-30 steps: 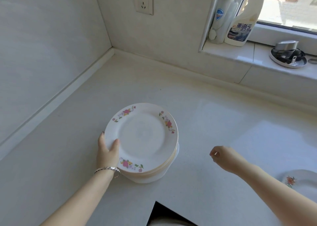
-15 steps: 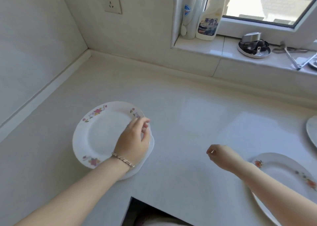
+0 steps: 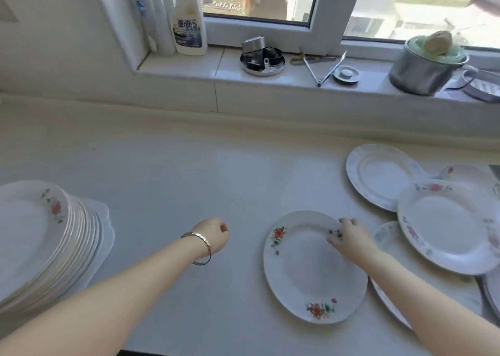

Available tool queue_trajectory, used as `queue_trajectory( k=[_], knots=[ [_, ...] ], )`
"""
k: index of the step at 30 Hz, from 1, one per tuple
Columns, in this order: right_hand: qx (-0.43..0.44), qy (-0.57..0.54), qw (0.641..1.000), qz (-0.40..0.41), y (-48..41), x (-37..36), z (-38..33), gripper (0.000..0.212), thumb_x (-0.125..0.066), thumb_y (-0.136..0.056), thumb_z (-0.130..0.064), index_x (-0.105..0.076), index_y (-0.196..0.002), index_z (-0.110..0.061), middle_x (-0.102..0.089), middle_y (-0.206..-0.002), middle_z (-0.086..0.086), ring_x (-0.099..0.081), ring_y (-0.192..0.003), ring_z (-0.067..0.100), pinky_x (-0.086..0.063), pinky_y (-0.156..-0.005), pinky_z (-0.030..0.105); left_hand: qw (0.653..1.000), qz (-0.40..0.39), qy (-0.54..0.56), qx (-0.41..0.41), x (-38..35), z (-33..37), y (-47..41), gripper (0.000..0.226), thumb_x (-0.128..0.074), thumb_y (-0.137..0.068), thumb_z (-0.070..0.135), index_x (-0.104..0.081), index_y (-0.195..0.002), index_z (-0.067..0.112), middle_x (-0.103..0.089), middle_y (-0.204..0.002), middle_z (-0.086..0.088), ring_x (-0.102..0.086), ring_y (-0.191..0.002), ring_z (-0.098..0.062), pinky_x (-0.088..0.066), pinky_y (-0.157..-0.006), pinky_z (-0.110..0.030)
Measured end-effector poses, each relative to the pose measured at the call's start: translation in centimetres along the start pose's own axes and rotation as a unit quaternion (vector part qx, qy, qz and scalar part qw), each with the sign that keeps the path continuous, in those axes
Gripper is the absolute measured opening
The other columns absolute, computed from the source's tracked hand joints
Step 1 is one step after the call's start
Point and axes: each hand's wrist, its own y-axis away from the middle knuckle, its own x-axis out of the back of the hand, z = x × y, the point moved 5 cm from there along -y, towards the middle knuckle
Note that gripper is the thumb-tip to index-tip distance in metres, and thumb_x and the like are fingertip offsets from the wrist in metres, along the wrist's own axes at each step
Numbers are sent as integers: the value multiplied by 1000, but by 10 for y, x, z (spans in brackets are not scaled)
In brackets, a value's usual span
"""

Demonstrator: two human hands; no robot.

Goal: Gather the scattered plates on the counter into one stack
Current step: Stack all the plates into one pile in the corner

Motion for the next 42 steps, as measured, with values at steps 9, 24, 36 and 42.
queue_trajectory(
  k=[9, 24, 36, 42],
  knots=[
    [17, -54, 996, -75, -40, -4, 6, 39, -62, -84, -40, -51, -98, -5, -63, -98, 16, -62, -79, 30, -44, -60, 29, 989, 57, 73, 113, -3, -38, 6, 26, -44, -89, 9, -50, -65, 18, -61, -66, -2, -58, -60, -20, -40, -56, -20],
    [193, -235, 953, 0, 14, 70, -69, 22, -73, -78, -24, -55, -65, -23, -66, -61, 2, -58, -46, 15, -45, -52, 27, 973, 141, 139, 121, 45, -90, 34, 22, -46, -89, 7, -53, -71, 16, -61, -64, -1, -58, -58, -19, -38, -53, -20],
    [159, -537, 828, 19, 87, 52, -277, 15, -69, -81, -18, -65, -89, -6, -63, -69, 5, -60, -44, 7, -51, -43, 18, 919, 328, 187, 110, 232, -228, 121, 25, -46, -90, 9, -52, -68, 19, -62, -63, 0, -59, -54, -18, -40, -53, -20],
    [140, -540, 827, -62, 119, -18, -386, 25, -70, -82, -21, -65, -100, -4, -66, -77, 8, -62, -64, 24, -53, -63, 34, 891, 350, 223, 187, 245, -335, 162, 20, -45, -88, 9, -54, -71, 16, -63, -62, -1, -61, -58, -21, -39, -55, -22]
  ],
)
